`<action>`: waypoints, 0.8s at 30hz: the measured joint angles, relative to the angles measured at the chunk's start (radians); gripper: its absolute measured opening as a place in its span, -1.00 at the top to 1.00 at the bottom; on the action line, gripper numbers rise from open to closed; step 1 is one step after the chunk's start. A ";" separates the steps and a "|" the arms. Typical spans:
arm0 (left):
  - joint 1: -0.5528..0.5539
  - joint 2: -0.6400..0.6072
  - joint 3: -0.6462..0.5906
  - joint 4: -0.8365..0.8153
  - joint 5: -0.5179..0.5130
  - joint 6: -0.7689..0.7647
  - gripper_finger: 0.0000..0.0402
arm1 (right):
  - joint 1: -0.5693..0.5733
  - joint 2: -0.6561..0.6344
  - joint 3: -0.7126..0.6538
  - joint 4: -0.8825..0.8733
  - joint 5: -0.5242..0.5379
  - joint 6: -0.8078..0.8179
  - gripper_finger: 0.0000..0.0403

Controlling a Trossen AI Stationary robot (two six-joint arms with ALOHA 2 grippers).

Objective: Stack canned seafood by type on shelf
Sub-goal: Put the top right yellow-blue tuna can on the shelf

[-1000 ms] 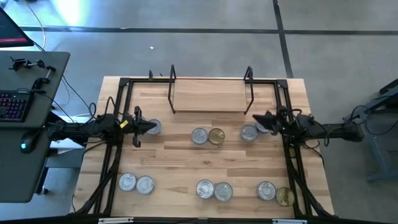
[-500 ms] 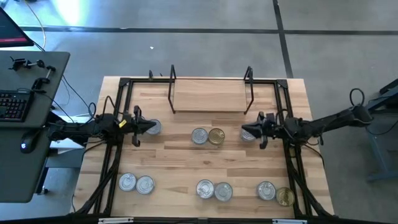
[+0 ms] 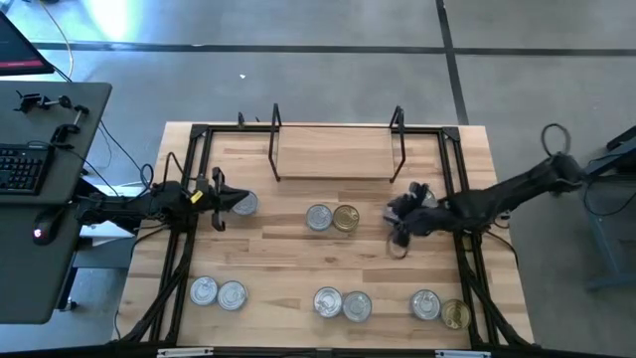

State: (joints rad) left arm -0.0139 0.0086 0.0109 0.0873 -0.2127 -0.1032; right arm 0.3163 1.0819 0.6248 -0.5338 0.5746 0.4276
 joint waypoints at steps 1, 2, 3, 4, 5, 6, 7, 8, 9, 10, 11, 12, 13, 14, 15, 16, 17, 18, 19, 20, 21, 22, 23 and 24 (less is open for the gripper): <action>0.000 0.000 0.000 -0.005 0.000 -0.001 1.00 | 0.007 0.045 0.007 -0.009 0.028 0.007 0.10; 0.000 0.000 0.000 -0.010 0.000 -0.002 1.00 | 0.012 0.086 0.015 -0.019 0.051 0.019 0.10; 0.000 0.000 0.000 -0.016 0.000 -0.008 1.00 | 0.014 0.123 0.024 -0.030 0.065 0.031 0.10; 0.000 0.000 0.000 -0.021 0.000 -0.019 1.00 | 0.014 0.159 0.032 -0.046 0.066 0.046 0.12; 0.000 0.000 0.000 -0.023 0.000 -0.025 1.00 | 0.014 0.191 0.040 -0.066 0.066 0.065 0.13; 0.000 0.000 0.000 -0.021 0.000 -0.026 1.00 | 0.014 0.217 0.049 -0.088 0.066 0.088 0.15; 0.000 0.000 0.000 -0.021 0.000 -0.026 1.00 | 0.014 0.239 0.058 -0.107 0.066 0.113 0.17; 0.000 0.000 0.000 -0.021 -0.001 -0.026 1.00 | 0.014 0.259 0.067 -0.127 0.066 0.142 0.18; 0.000 0.000 0.000 -0.020 -0.006 -0.026 1.00 | 0.014 0.276 0.071 -0.144 0.063 0.174 0.20; 0.001 0.000 0.000 -0.019 -0.012 -0.023 1.00 | 0.014 0.291 0.070 -0.159 0.057 0.204 0.22; 0.001 0.000 0.000 -0.019 -0.022 -0.016 1.00 | 0.015 0.304 0.068 -0.165 0.051 0.231 0.24; 0.001 0.000 0.000 -0.019 -0.027 -0.008 1.00 | 0.018 0.315 0.066 -0.164 0.040 0.254 0.26; 0.001 0.000 0.000 -0.019 -0.031 -0.001 1.00 | 0.020 0.326 0.063 -0.161 0.026 0.269 0.28; 0.001 0.000 0.000 -0.018 -0.033 0.000 1.00 | 0.024 0.339 0.062 -0.161 0.014 0.275 0.30; 0.001 0.000 0.000 -0.018 -0.034 0.000 1.00 | 0.029 0.352 0.061 -0.158 0.004 0.275 0.31; 0.001 0.000 0.000 -0.018 -0.033 0.001 1.00 | 0.033 0.364 0.061 -0.153 -0.004 0.273 0.33; 0.001 0.000 0.000 -0.017 -0.033 0.001 1.00 | 0.035 0.375 0.061 -0.148 -0.007 0.265 0.35; 0.001 0.000 0.000 -0.017 -0.033 0.002 1.00 | 0.038 0.386 0.061 -0.143 -0.008 0.248 0.37; 0.001 0.000 0.000 -0.017 -0.034 0.004 1.00 | 0.039 0.398 0.061 -0.139 -0.010 0.231 0.39; 0.001 0.000 0.000 -0.017 -0.034 0.011 1.00 | 0.038 0.410 0.061 -0.132 -0.011 0.215 0.42; 0.001 0.000 0.000 -0.015 -0.033 0.021 1.00 | 0.038 0.420 0.061 -0.124 -0.012 0.199 0.46; 0.001 0.000 0.000 -0.014 -0.034 0.030 1.00 | 0.037 0.429 0.061 -0.109 -0.011 0.186 0.50; 0.001 0.000 0.000 -0.013 -0.034 0.037 1.00 | 0.035 0.436 0.061 -0.086 -0.008 0.173 0.55; 0.001 0.000 0.000 -0.011 -0.034 0.043 1.00 | 0.035 0.442 0.062 -0.060 -0.004 0.158 0.61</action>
State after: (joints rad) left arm -0.0132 0.0082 0.0109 0.0763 -0.2466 -0.0601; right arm 0.3515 1.5237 0.6867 -0.5935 0.5709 0.5860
